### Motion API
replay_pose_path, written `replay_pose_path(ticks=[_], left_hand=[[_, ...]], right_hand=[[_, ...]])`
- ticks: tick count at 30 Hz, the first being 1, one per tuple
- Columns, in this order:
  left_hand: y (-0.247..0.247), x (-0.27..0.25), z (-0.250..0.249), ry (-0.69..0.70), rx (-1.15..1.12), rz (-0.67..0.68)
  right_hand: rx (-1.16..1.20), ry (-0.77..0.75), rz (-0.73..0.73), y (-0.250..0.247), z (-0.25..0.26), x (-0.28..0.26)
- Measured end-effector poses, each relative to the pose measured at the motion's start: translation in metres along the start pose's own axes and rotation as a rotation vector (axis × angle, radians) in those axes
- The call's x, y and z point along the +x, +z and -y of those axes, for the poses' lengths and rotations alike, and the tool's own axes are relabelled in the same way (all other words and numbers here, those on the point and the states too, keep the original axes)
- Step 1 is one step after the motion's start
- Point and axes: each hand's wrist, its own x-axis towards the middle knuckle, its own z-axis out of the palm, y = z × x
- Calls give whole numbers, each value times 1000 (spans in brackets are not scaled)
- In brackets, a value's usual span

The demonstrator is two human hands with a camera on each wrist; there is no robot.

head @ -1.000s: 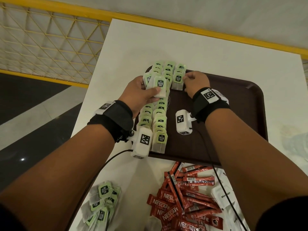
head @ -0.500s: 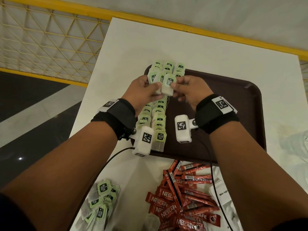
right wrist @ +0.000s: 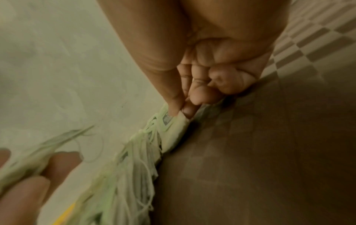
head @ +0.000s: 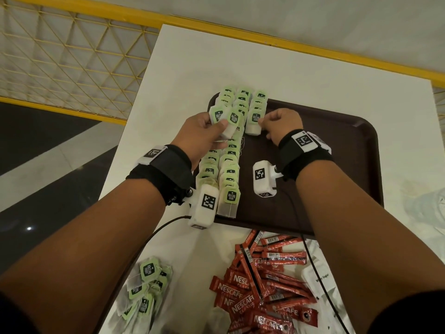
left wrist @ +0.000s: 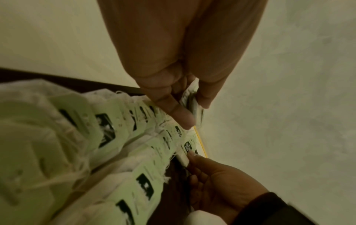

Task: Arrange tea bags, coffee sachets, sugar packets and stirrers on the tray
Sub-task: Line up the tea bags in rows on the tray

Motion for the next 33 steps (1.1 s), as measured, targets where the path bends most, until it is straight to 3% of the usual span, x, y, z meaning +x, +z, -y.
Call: replay_pose_path(ticks=[8, 14, 20, 24, 33], left_hand=[[2, -2, -3, -77, -91, -9], [6, 0, -4, -34, -56, 2], [10, -2, -7, -64, -66, -16], [7, -6, -14, -126, -158, -37], [3, -9, -10, -87, -94, -37]], right_hand=[[-12, -35, -81, -1, 0, -9], [252, -90, 275, -3, 19, -46], [462, -16, 218, 0, 15, -40], [289, 19, 147, -7, 3, -31], [-53, -27, 50, -3, -5, -11]])
